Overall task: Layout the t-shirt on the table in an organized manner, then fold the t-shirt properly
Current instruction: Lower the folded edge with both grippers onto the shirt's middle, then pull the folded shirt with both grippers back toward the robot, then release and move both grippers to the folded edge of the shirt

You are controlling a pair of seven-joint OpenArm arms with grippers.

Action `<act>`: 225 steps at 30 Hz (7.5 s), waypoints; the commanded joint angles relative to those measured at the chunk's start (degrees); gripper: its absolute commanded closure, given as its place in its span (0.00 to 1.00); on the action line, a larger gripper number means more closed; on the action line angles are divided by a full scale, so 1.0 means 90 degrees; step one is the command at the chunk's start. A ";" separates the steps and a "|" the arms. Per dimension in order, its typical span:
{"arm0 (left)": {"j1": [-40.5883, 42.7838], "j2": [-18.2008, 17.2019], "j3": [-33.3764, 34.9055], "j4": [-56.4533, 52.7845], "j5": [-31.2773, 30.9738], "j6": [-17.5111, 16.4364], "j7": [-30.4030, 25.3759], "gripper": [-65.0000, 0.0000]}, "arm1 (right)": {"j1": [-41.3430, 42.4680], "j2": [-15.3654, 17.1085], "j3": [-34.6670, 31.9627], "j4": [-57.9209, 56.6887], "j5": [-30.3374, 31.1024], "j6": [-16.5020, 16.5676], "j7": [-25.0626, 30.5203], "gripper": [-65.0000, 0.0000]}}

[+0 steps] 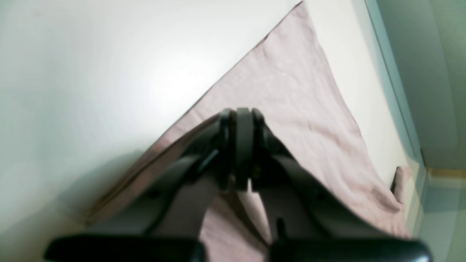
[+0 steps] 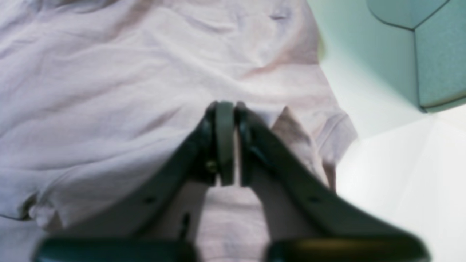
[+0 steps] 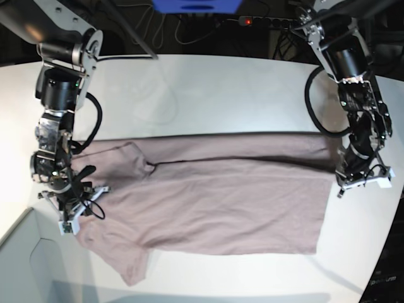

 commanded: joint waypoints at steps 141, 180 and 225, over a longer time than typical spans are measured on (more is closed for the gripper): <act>0.3532 0.0093 -0.0204 0.1915 -0.0108 -0.0059 -0.0076 1.00 | -0.4989 -0.0193 0.2044 0.3241 0.0094 0.1338 0.0155 1.00; 0.2858 0.0298 -0.0399 0.3380 -0.0030 -0.0020 -0.0076 0.32 | -0.4051 -0.0525 0.3021 0.4394 0.0055 0.1684 0.0135 0.45; -0.2231 -0.1021 0.4924 -0.5391 0.0497 -0.0069 -0.3319 0.89 | 0.0276 0.0452 0.1663 -0.0949 -0.1508 0.1680 0.0174 0.45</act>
